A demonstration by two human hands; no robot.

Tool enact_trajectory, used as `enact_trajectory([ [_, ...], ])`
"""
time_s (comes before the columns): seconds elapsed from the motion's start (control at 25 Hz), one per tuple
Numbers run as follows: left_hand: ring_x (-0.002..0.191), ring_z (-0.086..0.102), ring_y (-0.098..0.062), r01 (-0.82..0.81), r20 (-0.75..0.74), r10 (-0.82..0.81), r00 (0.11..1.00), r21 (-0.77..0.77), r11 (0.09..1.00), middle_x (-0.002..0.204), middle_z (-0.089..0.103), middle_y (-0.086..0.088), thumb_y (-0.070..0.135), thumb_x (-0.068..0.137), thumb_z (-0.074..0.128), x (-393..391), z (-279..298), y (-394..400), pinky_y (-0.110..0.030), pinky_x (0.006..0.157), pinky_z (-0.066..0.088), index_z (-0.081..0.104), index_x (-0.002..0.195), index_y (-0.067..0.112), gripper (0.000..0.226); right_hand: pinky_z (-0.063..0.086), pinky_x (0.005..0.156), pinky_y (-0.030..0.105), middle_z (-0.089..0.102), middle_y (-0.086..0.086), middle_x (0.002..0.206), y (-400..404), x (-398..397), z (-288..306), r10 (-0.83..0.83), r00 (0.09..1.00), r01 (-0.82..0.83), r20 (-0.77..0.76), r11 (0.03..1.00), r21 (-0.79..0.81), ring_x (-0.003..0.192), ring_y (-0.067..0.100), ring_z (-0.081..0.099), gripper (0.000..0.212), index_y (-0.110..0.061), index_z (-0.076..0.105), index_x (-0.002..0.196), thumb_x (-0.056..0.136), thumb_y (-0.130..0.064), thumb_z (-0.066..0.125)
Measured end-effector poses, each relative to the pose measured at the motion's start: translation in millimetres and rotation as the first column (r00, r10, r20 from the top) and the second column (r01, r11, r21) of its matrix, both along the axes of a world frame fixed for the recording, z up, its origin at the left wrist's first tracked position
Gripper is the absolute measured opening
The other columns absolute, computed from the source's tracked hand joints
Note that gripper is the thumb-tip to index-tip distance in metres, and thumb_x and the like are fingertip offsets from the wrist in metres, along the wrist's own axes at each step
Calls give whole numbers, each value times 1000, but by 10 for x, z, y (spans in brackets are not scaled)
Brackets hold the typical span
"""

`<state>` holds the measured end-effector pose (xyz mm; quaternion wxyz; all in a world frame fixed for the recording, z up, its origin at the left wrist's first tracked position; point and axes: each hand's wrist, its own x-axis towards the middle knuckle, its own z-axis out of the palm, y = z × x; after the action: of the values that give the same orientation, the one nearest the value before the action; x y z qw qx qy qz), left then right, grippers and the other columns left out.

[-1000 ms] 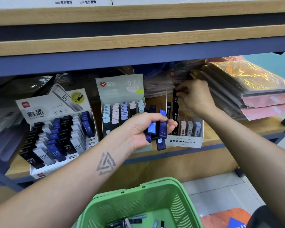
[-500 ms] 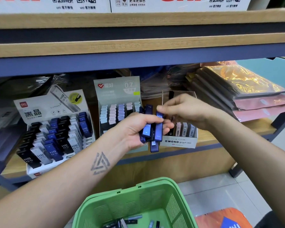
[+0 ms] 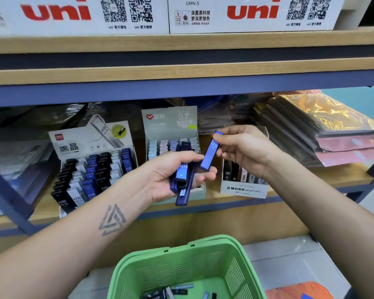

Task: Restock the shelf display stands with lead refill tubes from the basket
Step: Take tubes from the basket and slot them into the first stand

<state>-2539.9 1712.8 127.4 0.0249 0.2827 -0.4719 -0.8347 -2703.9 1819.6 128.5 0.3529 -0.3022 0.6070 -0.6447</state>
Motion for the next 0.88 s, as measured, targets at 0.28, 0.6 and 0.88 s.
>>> enact_trajectory([
  [0.28, 40, 47, -8, -44, 59, 49, 997, -76, 996, 89, 69, -24, 2, 94, 54, 431, 28, -373, -13, 36, 38, 64, 97, -6, 13, 57, 61, 23, 72, 17, 80, -286, 259, 57, 34, 998, -38, -51, 995, -93, 61, 19, 66, 12, 3, 67, 104, 93, 4, 64],
  [0.6, 36, 42, -7, -257, 121, 287, 950, -214, 942, 55, 47, 0, 22, 91, 66, 1016, 133, -1025, -14, 31, 32, 53, 73, 15, 23, 60, 63, 24, 74, 15, 79, -809, 718, 122, 90, 961, -115, -262, 990, -78, 62, 19, 70, 11, 3, 65, 103, 93, 5, 64],
  [0.88, 43, 52, -15, -444, 23, 445, 895, -23, 896, 65, 52, -7, 8, 96, 49, 1347, 159, -1397, -18, 39, 40, 50, 82, 7, 15, 56, 76, 22, 74, 5, 91, -1180, 989, 175, 90, 667, -56, -740, 996, 70, 84, 21, 72, 10, -13, 74, 99, 89, -12, 74],
])
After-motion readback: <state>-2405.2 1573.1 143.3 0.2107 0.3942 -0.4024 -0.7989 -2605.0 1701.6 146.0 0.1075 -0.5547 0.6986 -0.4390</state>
